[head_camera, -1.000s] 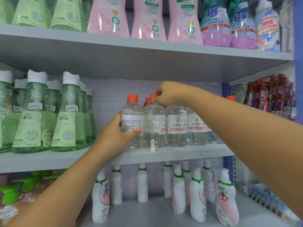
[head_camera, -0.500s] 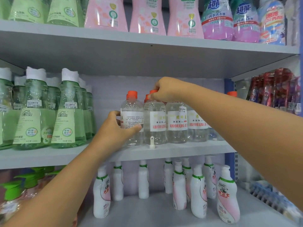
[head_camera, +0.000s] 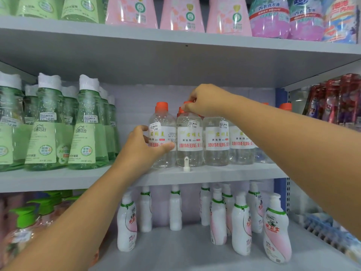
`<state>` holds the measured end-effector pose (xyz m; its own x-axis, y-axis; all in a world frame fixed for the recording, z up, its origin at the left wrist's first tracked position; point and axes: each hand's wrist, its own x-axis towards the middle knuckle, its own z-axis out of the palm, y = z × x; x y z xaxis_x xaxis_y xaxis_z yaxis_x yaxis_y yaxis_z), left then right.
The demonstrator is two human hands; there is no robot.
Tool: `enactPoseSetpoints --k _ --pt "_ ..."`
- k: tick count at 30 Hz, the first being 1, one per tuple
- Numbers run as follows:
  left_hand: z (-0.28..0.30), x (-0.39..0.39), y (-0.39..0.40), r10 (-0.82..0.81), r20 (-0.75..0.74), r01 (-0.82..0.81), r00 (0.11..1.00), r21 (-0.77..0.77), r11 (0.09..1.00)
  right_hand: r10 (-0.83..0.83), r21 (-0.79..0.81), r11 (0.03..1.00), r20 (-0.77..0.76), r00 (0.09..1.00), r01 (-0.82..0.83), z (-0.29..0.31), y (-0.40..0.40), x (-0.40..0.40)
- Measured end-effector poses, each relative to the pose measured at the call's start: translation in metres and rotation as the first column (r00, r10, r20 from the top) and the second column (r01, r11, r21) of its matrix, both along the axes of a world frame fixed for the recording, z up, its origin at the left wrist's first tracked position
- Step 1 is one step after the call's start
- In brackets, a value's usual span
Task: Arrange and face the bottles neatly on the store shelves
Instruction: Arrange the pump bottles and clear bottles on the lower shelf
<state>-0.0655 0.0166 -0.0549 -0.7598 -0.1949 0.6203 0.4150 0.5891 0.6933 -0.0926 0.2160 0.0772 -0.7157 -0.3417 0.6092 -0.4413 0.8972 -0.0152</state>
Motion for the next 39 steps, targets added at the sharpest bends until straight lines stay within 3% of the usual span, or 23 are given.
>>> enactPoseSetpoints --k 5,25,29,33,36,39 --pt "0.003 0.001 0.003 -0.022 0.034 0.022 0.999 0.021 1.000 0.037 -0.013 0.999 0.052 0.998 -0.036 -0.002 0.005 -0.006" --pt "0.002 -0.001 0.003 -0.048 0.029 0.048 0.998 0.013 0.999 0.037 0.032 0.999 -0.014 0.999 -0.037 -0.007 0.011 -0.007" --pt "0.002 -0.001 0.003 -0.062 0.049 0.062 0.997 0.009 0.998 0.133 -0.180 0.969 -0.188 0.973 -0.167 -0.004 0.058 0.015" --pt "0.001 -0.002 0.003 -0.056 0.036 0.055 0.998 0.022 0.998 -0.064 -0.483 0.858 -0.436 0.898 -0.174 -0.040 0.149 0.015" --pt "0.001 -0.004 0.003 -0.035 0.041 0.035 0.999 0.007 0.999 -0.195 -0.758 0.649 -0.246 0.949 -0.064 -0.095 0.216 -0.003" --pt "0.001 -0.005 0.005 -0.027 0.055 0.027 0.998 -0.006 1.000 -0.066 -0.809 0.585 0.025 0.997 0.059 -0.128 0.254 -0.015"
